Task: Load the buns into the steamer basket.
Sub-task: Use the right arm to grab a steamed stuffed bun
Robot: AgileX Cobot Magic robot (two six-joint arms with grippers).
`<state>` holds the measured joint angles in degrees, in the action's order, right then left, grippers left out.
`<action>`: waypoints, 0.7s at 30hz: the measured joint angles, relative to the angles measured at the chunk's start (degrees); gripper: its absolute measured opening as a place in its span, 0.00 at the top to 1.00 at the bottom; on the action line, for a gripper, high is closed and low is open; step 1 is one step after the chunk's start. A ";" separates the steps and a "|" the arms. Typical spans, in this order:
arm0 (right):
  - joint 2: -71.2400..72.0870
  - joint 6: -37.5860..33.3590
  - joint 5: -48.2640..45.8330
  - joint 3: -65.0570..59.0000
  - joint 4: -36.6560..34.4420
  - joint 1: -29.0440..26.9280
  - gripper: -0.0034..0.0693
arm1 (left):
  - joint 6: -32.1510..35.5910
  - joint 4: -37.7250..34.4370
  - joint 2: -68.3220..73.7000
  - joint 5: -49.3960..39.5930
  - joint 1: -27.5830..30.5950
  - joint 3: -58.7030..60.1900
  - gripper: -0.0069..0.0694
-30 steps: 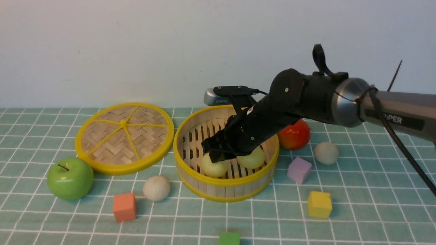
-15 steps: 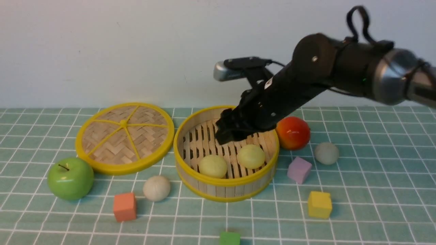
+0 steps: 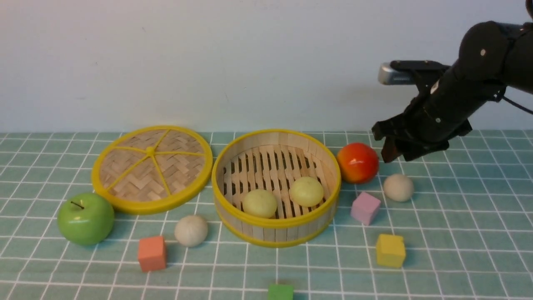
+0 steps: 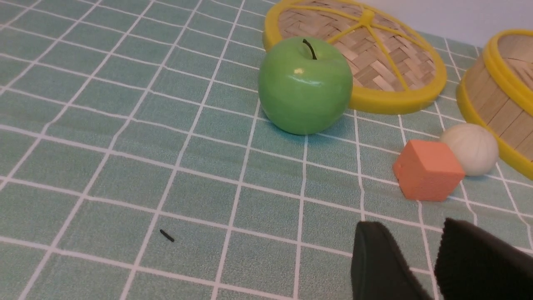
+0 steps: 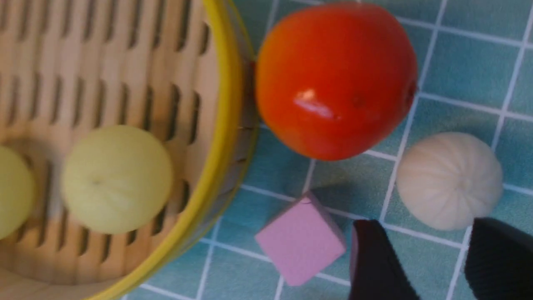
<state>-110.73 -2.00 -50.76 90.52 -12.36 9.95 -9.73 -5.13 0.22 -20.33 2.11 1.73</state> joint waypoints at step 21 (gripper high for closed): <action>-8.78 0.00 5.77 0.00 2.04 -3.01 0.53 | 0.00 -0.05 0.00 0.00 0.00 0.00 0.60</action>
<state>-119.51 -2.00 -44.99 90.52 -10.32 6.94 -9.73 -5.18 0.22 -20.33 2.11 1.73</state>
